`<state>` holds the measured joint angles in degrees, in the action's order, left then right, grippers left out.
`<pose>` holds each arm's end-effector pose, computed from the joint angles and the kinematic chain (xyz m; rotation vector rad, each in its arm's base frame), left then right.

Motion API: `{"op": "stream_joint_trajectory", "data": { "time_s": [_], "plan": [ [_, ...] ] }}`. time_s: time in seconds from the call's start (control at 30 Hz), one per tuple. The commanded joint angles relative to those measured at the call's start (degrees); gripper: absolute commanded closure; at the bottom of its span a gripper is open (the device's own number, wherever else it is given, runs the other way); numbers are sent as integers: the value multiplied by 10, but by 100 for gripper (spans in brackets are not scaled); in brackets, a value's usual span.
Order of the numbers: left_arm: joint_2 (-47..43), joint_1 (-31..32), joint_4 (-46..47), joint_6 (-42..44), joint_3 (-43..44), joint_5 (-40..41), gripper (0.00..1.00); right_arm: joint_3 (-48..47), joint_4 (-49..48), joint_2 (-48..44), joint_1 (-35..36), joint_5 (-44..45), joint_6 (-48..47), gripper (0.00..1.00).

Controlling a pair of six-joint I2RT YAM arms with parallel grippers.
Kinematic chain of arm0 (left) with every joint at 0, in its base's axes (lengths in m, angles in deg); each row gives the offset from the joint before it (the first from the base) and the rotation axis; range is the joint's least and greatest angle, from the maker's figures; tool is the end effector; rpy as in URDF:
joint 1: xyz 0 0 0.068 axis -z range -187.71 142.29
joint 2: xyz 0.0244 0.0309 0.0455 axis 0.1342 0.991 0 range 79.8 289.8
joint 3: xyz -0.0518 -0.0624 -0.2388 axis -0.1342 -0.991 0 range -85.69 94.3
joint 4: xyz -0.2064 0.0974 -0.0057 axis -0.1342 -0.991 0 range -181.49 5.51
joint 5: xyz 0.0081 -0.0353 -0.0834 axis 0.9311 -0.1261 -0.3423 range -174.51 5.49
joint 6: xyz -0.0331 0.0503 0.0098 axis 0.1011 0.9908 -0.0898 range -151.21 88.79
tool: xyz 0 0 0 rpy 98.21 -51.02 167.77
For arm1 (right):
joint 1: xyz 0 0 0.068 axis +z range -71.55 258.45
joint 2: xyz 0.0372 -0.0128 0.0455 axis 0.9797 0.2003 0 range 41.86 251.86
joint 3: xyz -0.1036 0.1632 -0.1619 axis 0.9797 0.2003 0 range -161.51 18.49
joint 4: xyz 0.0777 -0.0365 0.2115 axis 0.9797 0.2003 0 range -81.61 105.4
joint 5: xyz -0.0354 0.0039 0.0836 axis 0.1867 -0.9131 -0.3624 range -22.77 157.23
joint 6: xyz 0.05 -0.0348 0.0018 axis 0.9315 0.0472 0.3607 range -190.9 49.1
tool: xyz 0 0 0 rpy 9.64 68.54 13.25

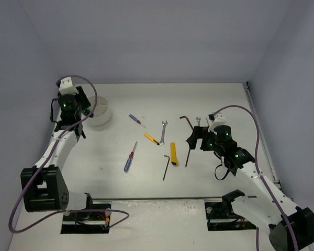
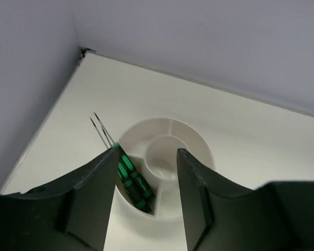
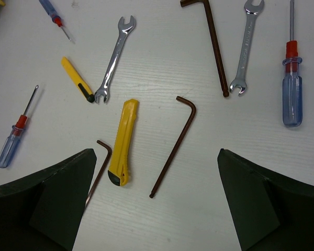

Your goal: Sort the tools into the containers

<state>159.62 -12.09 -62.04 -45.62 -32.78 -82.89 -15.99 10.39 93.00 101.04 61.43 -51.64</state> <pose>0.3091 0.0250 0.3019 -0.2907 1.6239 -0.1101 0.1815 0.0805 0.2618 -0.1268 1.9345 0.5885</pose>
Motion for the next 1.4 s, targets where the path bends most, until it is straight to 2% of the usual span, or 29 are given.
{"op": "stream_joint_trajectory", "data": {
  "time_s": [0.0, 0.07, 0.1, 0.13, 0.2, 0.23, 0.3, 0.4, 0.63, 0.83, 1.13, 1.37],
  "plan": [
    [-104, 85, -237, -21, 93, 59, 55, -19, -26, -2, 4, 1, -1, 0],
    [-116, 116, -327, -36, 122, 55, 54, -19, -26, -2, 4, 0, -1, 0],
    [-120, 134, -377, -46, 133, 36, 53, -19, -26, -2, 4, -2, 1, 0],
    [-119, 137, -385, -48, 135, 17, 52, -19, -26, -2, 4, -2, 1, 0],
    [-114, 180, -482, -68, 145, -16, 50, -19, -26, -2, 4, -4, 4, 0],
    [-110, 182, -485, -68, 145, -16, 50, -19, -26, -2, 4, -4, 4, 0],
    [-94, 234, -553, -79, 145, -16, 49, -19, -26, -2, 4, -6, 5, 0],
    [-60, 288, -600, -88, 141, -37, 48, -16, -26, -2, 4, -5, 6, 0],
    [53, 363, -607, -101, 137, -76, 47, -12, -26, -5, 4, -6, 10, 0],
    [153, 388, -607, -100, 162, -81, 47, -5, -26, -11, 4, -7, 13, 0],
    [207, 388, -607, -102, 161, -51, 48, 0, -26, -13, 4, -7, 14, 0],
    [220, 387, -606, -103, 170, -24, 55, -1, -26, -13, 4, -8, 11, 0]
  ]
}}
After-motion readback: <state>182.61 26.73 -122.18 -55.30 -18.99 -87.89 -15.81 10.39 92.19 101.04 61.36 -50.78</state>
